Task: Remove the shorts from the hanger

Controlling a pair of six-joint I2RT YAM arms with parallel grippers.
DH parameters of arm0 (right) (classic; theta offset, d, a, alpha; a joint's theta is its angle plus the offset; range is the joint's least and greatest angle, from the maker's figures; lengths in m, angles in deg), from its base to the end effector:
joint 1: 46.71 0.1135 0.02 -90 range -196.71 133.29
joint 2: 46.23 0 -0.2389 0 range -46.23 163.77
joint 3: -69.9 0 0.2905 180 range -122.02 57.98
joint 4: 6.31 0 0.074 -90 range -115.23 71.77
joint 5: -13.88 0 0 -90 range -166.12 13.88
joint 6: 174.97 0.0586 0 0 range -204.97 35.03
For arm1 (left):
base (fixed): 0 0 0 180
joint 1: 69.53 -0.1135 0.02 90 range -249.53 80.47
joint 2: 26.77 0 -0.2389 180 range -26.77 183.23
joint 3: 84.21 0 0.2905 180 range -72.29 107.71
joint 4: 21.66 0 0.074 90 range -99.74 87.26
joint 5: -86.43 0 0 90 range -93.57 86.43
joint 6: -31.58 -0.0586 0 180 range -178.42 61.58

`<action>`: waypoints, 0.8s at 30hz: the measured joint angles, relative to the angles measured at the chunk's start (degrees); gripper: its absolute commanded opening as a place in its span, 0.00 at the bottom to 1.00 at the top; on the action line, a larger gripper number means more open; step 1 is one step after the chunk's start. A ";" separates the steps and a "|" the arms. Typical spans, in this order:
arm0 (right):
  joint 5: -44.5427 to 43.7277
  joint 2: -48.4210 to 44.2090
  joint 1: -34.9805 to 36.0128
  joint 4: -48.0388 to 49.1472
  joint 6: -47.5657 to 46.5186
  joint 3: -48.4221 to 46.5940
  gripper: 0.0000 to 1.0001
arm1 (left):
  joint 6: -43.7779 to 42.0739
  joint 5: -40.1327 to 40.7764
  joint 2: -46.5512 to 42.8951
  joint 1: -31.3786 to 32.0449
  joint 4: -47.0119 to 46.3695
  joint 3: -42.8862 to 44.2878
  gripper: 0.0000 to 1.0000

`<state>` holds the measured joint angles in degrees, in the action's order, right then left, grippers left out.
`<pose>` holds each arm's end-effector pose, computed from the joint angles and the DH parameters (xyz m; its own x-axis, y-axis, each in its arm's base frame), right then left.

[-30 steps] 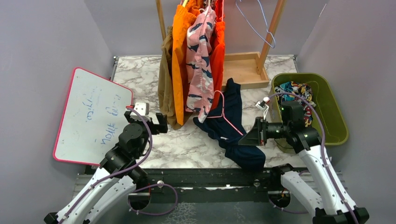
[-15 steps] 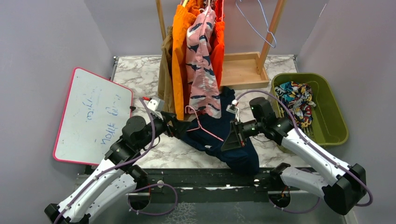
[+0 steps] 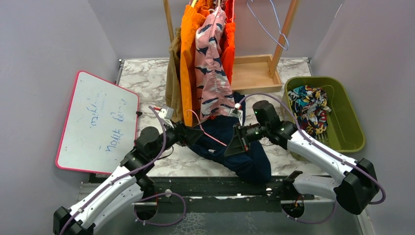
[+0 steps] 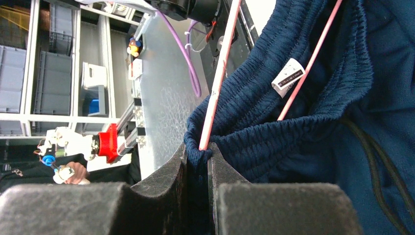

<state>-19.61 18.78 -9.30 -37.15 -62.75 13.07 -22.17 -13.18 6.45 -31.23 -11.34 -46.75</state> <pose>0.2001 0.2145 0.2218 -0.7843 -0.3372 -0.5207 -0.5977 0.1860 0.7799 0.1830 -0.1570 0.2519 -0.5054 -0.3438 -0.7915 0.5487 0.5798 -0.6022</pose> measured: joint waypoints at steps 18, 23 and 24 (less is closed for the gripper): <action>-0.37 0.00 0.79 3.48 1.99 1.60 0.01 | 7.63 2.51 8.04 0.00 -16.41 -3.72 0.27; -0.96 0.00 0.79 3.78 2.01 1.75 0.01 | 8.31 2.19 9.57 0.07 -18.95 -3.69 0.18; -1.09 0.00 0.79 3.85 1.99 1.75 0.01 | 8.33 2.12 9.57 0.07 -19.12 -3.69 0.18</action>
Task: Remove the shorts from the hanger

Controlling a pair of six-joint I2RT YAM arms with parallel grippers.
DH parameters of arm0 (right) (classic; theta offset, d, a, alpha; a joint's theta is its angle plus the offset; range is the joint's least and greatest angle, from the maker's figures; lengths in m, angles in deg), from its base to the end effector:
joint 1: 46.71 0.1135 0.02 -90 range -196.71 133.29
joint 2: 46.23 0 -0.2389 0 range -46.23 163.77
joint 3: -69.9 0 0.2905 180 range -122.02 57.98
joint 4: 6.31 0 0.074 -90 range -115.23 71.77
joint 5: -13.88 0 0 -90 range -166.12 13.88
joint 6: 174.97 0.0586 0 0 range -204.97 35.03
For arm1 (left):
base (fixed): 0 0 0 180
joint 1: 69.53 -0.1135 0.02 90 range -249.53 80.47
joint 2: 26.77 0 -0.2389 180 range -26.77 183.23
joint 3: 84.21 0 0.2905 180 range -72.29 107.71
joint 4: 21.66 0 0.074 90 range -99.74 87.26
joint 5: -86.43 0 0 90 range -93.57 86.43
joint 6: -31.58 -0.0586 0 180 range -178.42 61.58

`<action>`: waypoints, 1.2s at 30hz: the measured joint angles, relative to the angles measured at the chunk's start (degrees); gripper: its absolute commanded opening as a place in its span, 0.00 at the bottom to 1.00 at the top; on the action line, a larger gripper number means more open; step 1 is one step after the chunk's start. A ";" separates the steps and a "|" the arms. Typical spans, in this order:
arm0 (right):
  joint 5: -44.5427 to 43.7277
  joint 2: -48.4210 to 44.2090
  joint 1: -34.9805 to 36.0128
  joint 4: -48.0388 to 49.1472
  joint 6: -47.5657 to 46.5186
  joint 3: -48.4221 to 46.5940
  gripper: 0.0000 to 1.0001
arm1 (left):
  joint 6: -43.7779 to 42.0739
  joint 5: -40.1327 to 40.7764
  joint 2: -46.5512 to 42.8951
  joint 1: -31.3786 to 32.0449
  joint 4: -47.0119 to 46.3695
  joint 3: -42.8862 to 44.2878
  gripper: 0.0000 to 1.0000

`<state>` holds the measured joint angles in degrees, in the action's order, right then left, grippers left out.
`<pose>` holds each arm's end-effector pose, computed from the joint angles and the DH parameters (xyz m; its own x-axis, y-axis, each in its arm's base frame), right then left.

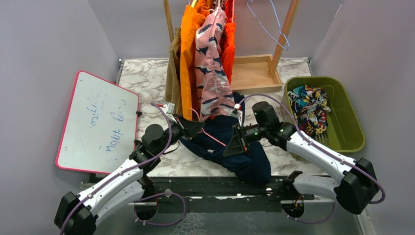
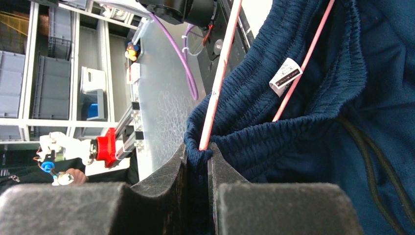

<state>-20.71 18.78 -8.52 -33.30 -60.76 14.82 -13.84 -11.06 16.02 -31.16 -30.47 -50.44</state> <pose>0.1989 0.2178 0.2155 -0.7867 -0.3226 -0.5264 -0.5983 0.1881 0.7789 0.2020 -0.1697 0.2298 -0.5058 -0.4872 -0.7119 0.5091 0.4976 -0.7022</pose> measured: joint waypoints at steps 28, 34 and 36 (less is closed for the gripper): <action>-0.28 0.02 0.00 0.42 0.85 0.13 0.04 | -4.11 -2.84 2.38 -0.07 1.99 2.12 0.00; -1.40 0.00 0.00 0.04 0.98 -0.04 0.28 | -8.55 -3.45 2.64 -0.17 7.48 4.96 0.00; -2.45 0.00 0.07 -1.27 0.48 -1.03 0.44 | -9.90 -3.21 2.16 -0.15 9.90 5.92 0.00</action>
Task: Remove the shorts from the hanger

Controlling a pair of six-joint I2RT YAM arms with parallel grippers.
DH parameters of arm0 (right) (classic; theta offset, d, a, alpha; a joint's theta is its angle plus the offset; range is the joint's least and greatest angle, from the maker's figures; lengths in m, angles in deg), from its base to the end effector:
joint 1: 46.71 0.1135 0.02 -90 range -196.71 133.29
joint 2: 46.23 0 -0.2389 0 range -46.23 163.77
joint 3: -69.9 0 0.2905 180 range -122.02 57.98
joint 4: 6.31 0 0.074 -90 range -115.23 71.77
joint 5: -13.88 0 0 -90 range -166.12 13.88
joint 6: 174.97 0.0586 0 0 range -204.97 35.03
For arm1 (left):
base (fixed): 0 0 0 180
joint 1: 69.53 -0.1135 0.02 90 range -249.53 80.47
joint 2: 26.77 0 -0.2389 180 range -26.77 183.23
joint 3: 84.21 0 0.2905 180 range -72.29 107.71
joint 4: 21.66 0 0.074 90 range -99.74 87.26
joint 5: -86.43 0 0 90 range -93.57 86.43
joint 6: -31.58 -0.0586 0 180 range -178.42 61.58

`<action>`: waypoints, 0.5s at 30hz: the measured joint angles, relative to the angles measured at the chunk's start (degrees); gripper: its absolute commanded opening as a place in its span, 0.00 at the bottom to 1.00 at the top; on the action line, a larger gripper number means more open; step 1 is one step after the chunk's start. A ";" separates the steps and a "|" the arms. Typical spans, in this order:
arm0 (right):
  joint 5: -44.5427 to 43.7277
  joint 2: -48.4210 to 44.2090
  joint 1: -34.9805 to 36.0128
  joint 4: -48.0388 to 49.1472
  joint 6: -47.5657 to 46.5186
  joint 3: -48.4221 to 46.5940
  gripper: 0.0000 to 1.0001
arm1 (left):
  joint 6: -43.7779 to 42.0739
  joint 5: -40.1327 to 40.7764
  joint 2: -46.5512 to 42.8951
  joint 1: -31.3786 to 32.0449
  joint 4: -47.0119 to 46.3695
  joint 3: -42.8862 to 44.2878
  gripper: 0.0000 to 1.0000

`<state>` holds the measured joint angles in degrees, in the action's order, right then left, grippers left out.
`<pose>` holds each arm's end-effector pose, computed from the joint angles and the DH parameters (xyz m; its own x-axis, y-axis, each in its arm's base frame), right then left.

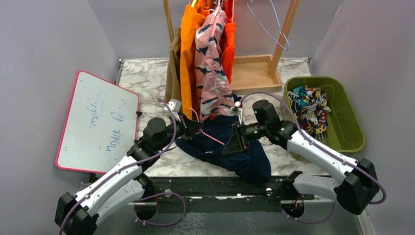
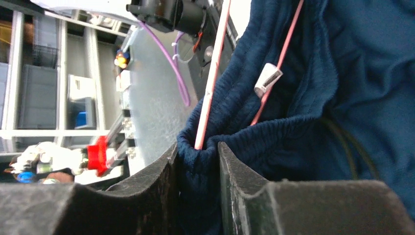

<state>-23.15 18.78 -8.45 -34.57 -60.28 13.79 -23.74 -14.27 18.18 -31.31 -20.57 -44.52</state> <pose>0.2012 0.2183 0.2191 -0.7954 -0.3069 -0.5227 -0.5946 0.2279 0.7710 0.2062 -0.1762 0.2411 -0.4998 -0.3180 -0.8056 0.5697 0.5799 -0.5824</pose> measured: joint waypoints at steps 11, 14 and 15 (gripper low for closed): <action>-14.58 -3.61 0.04 -9.01 -4.57 -12.90 0.62 | -8.57 9.46 -5.64 0.04 20.63 14.01 0.00; -19.10 -5.01 0.04 -10.95 -5.31 -15.67 0.61 | -10.64 12.31 -5.57 0.04 24.59 17.94 0.00; -19.89 -5.29 0.04 -11.17 -5.33 -16.41 0.60 | -11.19 13.00 -5.46 0.04 25.66 18.73 0.00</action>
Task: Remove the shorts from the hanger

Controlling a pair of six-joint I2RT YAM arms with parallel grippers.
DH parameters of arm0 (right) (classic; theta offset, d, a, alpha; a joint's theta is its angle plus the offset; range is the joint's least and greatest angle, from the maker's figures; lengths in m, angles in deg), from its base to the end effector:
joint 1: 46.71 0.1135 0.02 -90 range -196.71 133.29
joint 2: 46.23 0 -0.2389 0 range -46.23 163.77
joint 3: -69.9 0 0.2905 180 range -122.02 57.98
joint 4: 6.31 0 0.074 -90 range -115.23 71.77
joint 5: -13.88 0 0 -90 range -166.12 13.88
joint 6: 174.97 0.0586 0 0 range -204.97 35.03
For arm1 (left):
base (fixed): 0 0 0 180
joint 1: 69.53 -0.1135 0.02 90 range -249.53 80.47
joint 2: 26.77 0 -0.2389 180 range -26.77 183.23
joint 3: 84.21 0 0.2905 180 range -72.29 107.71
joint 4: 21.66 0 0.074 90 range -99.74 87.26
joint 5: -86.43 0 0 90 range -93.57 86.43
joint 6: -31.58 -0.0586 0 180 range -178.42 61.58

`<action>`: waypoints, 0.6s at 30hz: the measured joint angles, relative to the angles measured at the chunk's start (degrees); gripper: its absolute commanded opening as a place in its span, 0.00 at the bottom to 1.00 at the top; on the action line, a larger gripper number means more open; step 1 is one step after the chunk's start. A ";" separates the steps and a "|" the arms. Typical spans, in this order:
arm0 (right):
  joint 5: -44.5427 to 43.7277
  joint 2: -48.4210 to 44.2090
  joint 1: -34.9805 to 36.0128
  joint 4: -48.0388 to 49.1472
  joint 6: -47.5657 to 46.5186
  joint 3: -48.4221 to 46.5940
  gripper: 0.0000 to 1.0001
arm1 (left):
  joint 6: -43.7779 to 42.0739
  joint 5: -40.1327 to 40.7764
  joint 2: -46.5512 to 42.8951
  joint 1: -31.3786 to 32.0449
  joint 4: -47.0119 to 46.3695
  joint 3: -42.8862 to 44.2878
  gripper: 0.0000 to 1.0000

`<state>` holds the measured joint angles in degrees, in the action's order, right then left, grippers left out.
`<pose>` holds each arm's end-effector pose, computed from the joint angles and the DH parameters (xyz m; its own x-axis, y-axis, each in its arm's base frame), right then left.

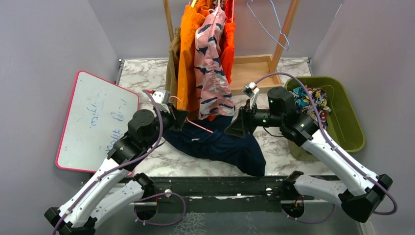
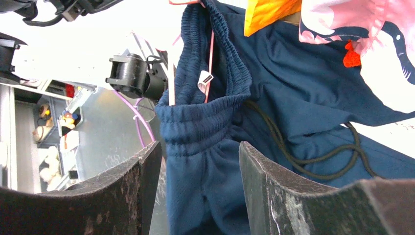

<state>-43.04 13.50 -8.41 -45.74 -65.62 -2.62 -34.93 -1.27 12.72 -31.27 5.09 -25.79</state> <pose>0.2100 0.2066 0.3289 -0.6309 -0.1445 -0.7623 -0.7346 0.4272 0.5271 0.1913 -0.1478 0.3416 -0.3322 -0.2453 -0.9108 0.4962 0.7757 -0.3899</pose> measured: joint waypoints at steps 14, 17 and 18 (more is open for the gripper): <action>-8.81 7.82 7.52 -2.64 -1.40 -9.18 0.57 | -7.32 16.20 5.60 0.13 9.46 8.74 0.00; -14.56 11.69 12.37 -2.84 -2.16 -12.35 0.50 | -6.78 16.06 6.84 0.13 9.40 8.96 0.00; -16.39 12.90 13.62 -3.02 -2.49 -13.20 0.48 | -6.56 15.82 7.28 0.13 9.42 8.81 0.00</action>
<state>-59.44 26.39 5.21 -48.76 -68.11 -15.82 -41.49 14.56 20.00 -31.14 14.51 -16.98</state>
